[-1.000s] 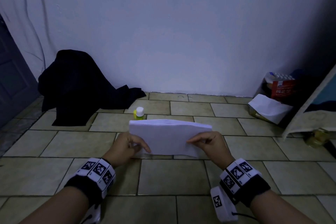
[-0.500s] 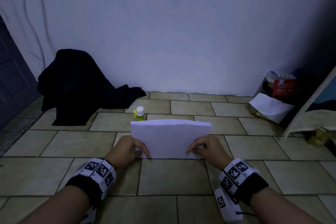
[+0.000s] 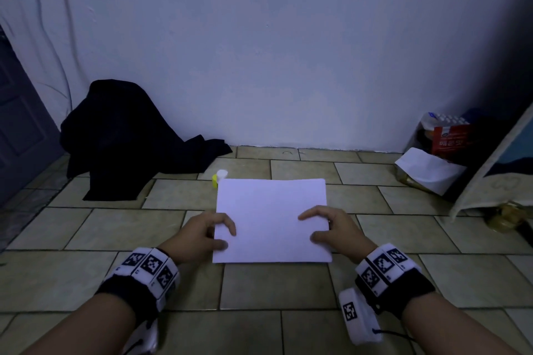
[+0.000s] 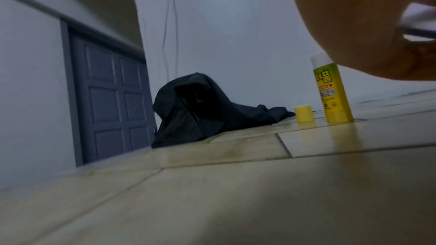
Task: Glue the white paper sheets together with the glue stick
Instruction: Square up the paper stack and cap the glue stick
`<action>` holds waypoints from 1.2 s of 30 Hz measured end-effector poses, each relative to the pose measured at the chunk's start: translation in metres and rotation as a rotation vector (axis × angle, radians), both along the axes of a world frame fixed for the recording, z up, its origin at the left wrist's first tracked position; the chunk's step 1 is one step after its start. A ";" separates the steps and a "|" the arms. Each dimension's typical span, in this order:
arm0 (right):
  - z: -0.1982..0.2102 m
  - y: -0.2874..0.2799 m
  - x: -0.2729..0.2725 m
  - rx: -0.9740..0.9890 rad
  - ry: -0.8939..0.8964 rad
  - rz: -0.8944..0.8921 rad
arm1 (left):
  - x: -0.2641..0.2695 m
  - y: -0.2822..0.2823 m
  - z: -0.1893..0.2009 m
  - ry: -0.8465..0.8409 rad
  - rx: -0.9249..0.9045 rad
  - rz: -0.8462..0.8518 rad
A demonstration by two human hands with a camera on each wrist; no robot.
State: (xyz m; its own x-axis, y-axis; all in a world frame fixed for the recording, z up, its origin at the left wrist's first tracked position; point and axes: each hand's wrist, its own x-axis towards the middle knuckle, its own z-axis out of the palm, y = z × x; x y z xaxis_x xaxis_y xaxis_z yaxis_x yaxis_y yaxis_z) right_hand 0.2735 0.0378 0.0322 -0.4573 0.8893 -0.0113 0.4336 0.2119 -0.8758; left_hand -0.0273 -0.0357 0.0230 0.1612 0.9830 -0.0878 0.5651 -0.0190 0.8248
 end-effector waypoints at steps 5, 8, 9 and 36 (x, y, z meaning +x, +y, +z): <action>-0.010 -0.006 -0.005 -0.129 -0.081 -0.045 | 0.005 -0.004 -0.007 -0.039 -0.169 0.078; -0.013 -0.006 -0.009 -0.191 -0.151 -0.030 | 0.006 -0.004 -0.009 -0.006 -0.265 0.060; -0.014 -0.006 -0.010 -0.210 -0.175 -0.022 | 0.007 -0.004 -0.009 0.021 -0.291 0.048; -0.021 -0.032 -0.077 0.027 -0.904 -0.056 | 0.055 -0.002 -0.010 0.741 -0.186 -0.165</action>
